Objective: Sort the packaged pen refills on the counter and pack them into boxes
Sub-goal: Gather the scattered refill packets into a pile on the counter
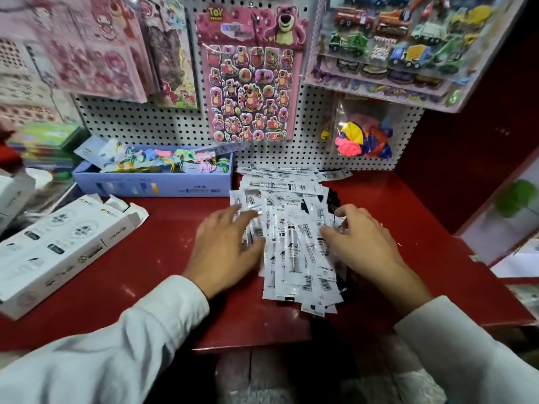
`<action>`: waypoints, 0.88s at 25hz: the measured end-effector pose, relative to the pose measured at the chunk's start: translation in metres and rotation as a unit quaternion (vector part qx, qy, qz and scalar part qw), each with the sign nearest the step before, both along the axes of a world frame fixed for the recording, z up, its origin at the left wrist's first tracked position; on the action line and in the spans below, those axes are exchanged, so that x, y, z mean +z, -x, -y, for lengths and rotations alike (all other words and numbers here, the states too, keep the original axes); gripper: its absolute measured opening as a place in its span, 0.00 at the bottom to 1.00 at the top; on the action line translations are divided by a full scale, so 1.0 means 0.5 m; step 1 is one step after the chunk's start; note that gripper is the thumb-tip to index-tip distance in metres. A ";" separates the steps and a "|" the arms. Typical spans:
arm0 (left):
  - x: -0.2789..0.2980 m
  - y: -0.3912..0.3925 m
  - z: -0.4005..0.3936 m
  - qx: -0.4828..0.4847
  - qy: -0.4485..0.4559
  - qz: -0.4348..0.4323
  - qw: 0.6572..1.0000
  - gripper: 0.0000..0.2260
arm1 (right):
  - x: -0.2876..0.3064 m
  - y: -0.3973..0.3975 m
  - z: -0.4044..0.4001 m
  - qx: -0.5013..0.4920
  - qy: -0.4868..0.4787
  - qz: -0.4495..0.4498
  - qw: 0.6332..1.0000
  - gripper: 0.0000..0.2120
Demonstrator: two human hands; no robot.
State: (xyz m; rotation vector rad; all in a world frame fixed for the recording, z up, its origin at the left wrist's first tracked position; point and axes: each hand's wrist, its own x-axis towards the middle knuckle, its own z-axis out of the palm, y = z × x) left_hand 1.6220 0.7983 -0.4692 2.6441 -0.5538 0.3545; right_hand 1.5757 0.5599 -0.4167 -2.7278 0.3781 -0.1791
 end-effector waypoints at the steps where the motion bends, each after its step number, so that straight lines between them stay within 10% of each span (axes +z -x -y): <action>1: 0.006 -0.008 -0.020 0.008 -0.034 -0.030 0.999 0.30 | 0.003 0.001 -0.020 0.024 0.009 0.024 0.999 0.23; 6: 0.038 -0.017 -0.052 -0.075 -0.043 -0.195 0.977 0.29 | -0.031 -0.014 -0.158 0.188 0.020 0.050 0.981 0.18; 10: 0.097 -0.047 -0.211 0.162 -0.143 -0.020 0.976 0.21 | -0.046 -0.058 -0.228 0.238 0.026 0.053 0.970 0.16; 13: 0.097 -0.033 -0.336 0.287 -0.211 -0.084 0.931 0.22 | -0.057 -0.079 -0.269 0.256 0.014 0.045 0.966 0.15; 22: 0.110 -0.055 -0.349 0.139 -0.021 -0.191 0.972 0.21 | -0.037 -0.052 -0.281 0.230 -0.028 0.057 0.971 0.09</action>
